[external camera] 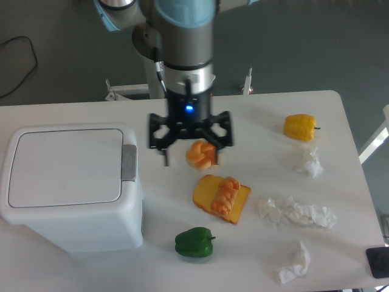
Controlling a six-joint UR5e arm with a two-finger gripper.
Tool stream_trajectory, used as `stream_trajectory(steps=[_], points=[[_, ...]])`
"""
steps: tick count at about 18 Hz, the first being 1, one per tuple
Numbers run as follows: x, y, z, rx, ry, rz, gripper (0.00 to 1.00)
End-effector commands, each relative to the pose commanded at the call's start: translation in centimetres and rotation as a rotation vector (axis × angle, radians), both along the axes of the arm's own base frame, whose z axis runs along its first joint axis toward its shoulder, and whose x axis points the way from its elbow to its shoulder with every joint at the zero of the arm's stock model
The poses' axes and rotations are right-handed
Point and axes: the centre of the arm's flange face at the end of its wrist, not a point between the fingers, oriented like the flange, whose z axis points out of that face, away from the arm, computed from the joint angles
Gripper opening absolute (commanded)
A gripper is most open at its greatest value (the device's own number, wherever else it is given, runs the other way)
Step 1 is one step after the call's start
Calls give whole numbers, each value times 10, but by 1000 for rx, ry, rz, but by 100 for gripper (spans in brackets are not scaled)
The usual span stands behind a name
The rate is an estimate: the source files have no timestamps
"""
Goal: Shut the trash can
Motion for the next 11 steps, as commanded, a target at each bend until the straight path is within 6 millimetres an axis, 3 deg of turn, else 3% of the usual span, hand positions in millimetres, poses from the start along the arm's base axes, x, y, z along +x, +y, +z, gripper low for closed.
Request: stream_trajectory(steps=[4, 8, 11], points=[[-68, -40, -36, -95, 5, -164, 100], [-141, -81, -94, -180, -30, -323, 100], [-182, -93, -117, -216, -33, -332, 100]])
